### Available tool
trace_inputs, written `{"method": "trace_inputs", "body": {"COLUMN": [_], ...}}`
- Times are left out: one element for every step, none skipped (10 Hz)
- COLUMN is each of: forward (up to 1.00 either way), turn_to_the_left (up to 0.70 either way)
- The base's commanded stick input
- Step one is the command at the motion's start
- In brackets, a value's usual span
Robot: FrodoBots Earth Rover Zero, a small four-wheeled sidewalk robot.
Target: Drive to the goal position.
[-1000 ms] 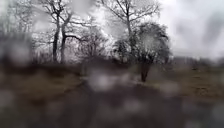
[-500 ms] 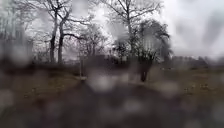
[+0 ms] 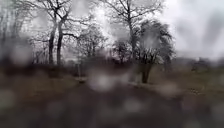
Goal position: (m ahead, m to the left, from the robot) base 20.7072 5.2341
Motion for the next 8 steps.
{"method": "trace_inputs", "body": {"forward": [1.0, 1.0, 1.0, 1.0, 1.0, 1.0, 1.0, 1.0], "turn_to_the_left": [0.0, 0.0, 0.0, 0.0, 0.0, 0.0, 0.0, 0.0]}}
